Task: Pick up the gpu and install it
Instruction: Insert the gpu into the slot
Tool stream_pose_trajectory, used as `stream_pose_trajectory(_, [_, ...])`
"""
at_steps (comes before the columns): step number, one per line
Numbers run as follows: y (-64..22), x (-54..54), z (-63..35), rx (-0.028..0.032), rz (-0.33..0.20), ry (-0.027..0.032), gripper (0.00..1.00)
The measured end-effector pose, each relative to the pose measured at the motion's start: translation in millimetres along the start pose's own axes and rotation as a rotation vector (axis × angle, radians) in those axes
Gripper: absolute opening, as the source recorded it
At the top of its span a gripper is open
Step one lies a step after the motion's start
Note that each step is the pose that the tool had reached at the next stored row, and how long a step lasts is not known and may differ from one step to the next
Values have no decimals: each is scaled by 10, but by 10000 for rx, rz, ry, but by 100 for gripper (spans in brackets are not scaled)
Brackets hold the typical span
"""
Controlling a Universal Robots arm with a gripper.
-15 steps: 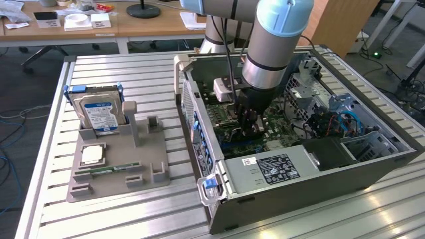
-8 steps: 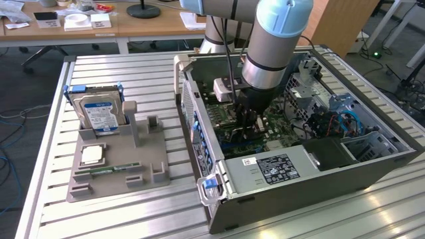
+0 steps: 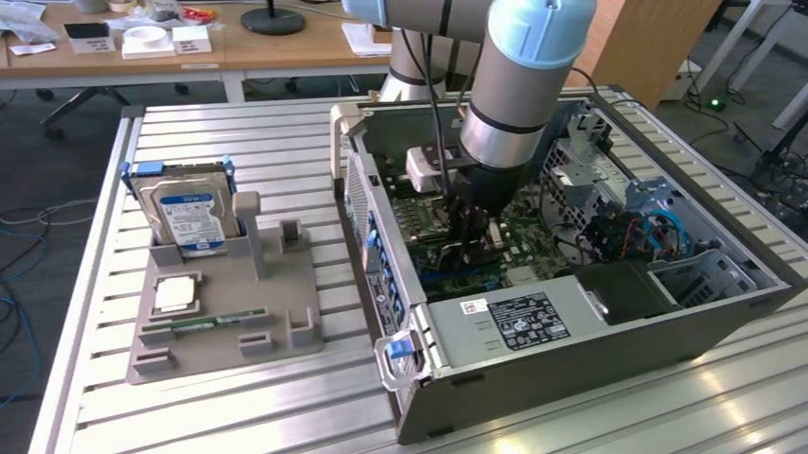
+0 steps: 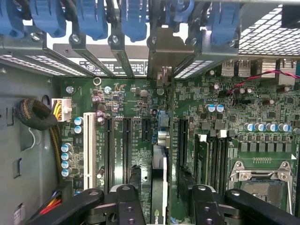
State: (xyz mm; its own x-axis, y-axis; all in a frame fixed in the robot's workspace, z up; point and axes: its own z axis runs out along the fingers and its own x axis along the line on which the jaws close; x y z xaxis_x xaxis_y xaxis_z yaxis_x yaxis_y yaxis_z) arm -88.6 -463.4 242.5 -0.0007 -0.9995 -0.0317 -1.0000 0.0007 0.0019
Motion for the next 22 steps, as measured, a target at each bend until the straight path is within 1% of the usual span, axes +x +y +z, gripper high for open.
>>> stream_pose_trajectory(8, [1,-3,-69,1,1,25,45])
stream_pose_trajectory(21, [1,-3,-69,1,2,25,45])
stream_pose_trajectory(22, [1,-3,-69,1,1,25,44])
